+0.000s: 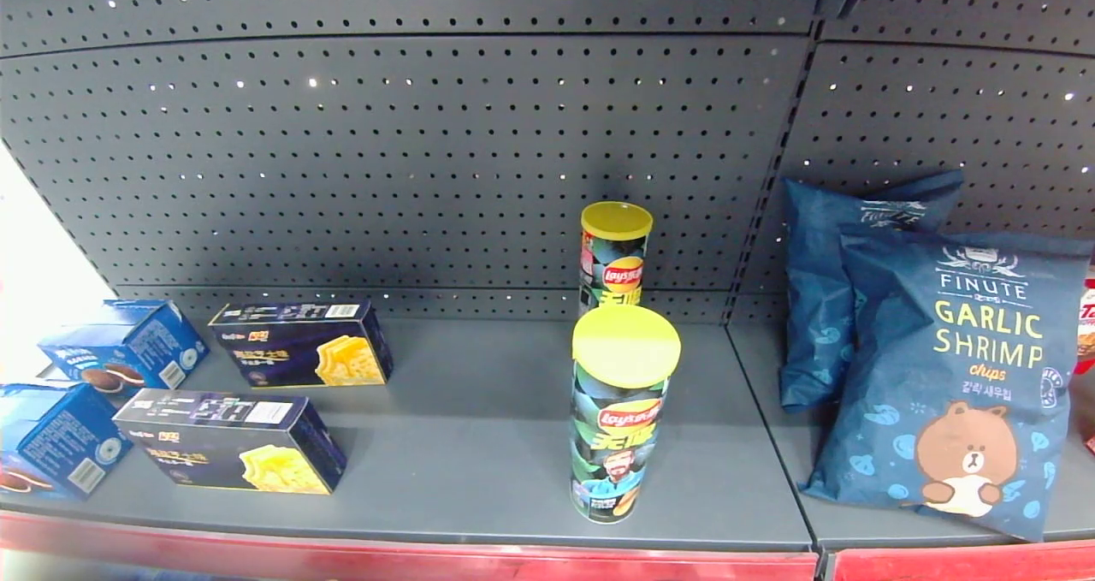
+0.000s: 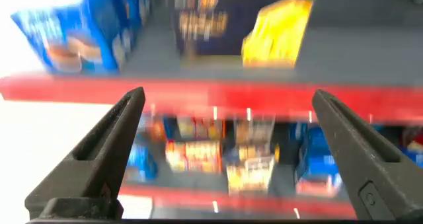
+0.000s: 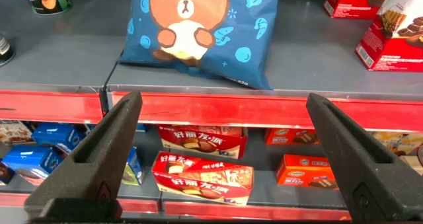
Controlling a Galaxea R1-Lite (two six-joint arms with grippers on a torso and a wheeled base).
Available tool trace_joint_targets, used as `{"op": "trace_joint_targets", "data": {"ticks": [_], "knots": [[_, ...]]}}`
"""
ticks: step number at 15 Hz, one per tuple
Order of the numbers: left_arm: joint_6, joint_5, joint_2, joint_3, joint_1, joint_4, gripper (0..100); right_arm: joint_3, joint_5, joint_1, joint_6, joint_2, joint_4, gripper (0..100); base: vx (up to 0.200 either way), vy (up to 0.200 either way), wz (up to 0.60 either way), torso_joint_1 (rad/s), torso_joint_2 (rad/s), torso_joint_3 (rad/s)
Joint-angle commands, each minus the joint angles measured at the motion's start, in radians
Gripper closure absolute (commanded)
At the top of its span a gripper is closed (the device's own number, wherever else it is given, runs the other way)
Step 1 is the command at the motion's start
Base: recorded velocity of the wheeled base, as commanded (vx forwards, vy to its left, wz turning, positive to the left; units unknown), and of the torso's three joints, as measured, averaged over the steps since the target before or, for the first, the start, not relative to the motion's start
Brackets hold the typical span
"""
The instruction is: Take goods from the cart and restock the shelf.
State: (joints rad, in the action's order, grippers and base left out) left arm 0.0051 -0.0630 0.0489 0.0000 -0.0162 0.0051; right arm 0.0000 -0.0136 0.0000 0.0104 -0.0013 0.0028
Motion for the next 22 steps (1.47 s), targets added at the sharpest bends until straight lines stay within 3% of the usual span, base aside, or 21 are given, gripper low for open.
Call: {"op": "trace_joint_targets", "data": {"ticks": [1,2,18,22], "knots": [[-0.017,-0.003,-0.023,-0.002,0.007,-0.002,0,0.0,0.0,0.0,0.0,0.001,0.0,0,0.0,0.0,0.0,0.0,0.0,0.0],[-0.028,0.002,-0.027,0.0,0.016,-0.005,0,0.0,0.0,0.0,0.0,0.001,0.0,0,0.0,0.0,0.0,0.0,0.0,0.0],[-0.019,0.005,-0.041,0.0,0.018,-0.005,0,0.0,-0.002,0.0,0.0,0.001,0.0,0,-0.013,0.0,0.0,0.0,0.0,0.0],[-0.024,0.002,-0.041,0.0,0.018,-0.005,0,0.0,-0.002,0.0,0.0,0.001,0.0,0,0.0,0.0,-0.45,-0.005,0.0,0.003]]}}
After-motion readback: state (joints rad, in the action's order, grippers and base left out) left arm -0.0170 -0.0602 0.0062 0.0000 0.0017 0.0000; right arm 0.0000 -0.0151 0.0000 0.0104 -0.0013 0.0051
